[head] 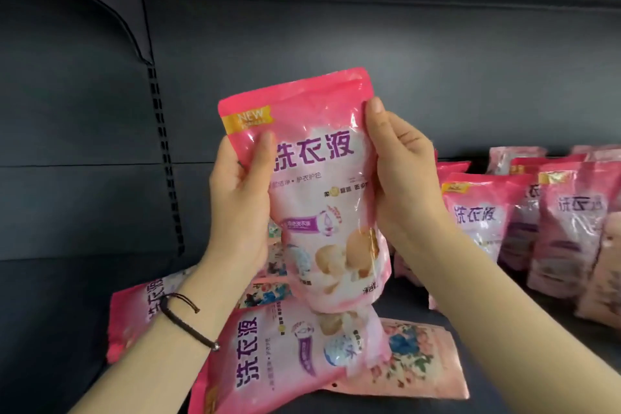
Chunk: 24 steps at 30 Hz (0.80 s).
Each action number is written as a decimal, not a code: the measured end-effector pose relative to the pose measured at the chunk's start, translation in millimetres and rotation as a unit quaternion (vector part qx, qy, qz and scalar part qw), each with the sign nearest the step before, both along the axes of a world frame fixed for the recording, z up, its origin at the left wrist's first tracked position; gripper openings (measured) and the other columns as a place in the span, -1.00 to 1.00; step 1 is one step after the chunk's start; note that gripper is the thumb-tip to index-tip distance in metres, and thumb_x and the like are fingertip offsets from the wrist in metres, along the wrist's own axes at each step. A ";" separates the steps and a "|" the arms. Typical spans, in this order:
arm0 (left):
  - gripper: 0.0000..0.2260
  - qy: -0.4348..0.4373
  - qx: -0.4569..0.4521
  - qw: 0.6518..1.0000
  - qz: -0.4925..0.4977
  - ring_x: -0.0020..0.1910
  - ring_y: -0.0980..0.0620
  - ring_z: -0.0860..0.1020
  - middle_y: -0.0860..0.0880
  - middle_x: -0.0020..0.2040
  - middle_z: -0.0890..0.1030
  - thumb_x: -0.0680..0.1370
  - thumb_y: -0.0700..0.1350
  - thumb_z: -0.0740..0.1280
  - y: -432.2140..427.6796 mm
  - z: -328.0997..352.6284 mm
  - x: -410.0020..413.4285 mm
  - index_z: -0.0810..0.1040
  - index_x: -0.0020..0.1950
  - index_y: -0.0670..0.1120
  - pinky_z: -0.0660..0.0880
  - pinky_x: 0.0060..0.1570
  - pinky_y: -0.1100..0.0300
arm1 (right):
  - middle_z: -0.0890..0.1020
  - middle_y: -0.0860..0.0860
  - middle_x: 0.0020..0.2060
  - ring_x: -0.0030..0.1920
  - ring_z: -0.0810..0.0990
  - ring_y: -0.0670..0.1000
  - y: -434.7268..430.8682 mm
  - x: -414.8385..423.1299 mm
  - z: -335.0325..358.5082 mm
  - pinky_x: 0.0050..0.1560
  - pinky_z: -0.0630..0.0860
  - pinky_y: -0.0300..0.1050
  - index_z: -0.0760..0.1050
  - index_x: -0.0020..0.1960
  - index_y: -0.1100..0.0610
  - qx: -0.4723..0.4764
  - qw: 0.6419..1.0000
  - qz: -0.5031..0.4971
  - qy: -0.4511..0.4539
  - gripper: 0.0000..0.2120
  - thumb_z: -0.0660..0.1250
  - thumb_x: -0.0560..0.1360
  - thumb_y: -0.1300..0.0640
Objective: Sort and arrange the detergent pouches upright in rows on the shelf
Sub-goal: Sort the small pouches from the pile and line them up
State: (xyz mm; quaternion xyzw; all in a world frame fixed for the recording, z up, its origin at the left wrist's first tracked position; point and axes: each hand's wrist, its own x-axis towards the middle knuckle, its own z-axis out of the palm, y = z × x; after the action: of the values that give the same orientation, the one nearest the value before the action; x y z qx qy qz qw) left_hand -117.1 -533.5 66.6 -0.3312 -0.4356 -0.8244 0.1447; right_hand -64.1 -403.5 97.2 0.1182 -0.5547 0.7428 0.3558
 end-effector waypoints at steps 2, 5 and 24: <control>-0.95 0.004 -0.004 1.000 -0.023 0.00 0.07 0.59 0.04 -0.05 0.63 0.60 -0.10 0.28 17.9 -0.4 16.3 0.54 -0.01 0.01 0.56 0.09 0.07 | 0.45 0.15 -0.26 -0.23 0.36 0.09 15.1 20.1 -2.6 -0.23 0.40 -0.09 0.50 -0.07 0.25 -0.010 1.000 -0.017 0.003 -0.71 0.26 0.59 0.01; -0.96 0.016 -0.019 0.999 -0.035 -0.01 0.08 0.60 0.04 -0.05 0.63 0.59 -0.10 0.28 48.1 -4.4 37.1 0.52 0.01 -0.02 0.57 0.00 0.15 | 0.43 0.15 -0.24 -0.19 0.35 0.11 43.1 45.7 -10.3 -0.17 0.38 -0.03 0.49 -0.03 0.25 -0.022 0.999 -0.035 -0.001 -0.71 0.26 0.59 0.00; -0.87 0.021 -0.088 0.996 0.000 -0.01 0.17 0.64 0.12 -0.03 0.68 0.60 -0.07 0.26 199.9 -52.9 104.0 0.57 0.02 0.15 0.53 -0.10 0.37 | 0.56 0.13 -0.18 -0.14 0.52 0.09 200.5 100.5 -76.3 -0.10 0.57 -0.07 0.56 -0.09 0.15 -0.066 0.997 -0.022 -0.046 -0.70 0.23 0.58 -0.06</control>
State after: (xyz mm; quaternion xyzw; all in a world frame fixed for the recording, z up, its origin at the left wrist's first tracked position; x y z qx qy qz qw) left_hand -13.1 -333.6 13.7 -0.3601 -0.5031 -0.7758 0.1239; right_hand 36.4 -203.0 20.9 0.0477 -0.5230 0.7744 0.3529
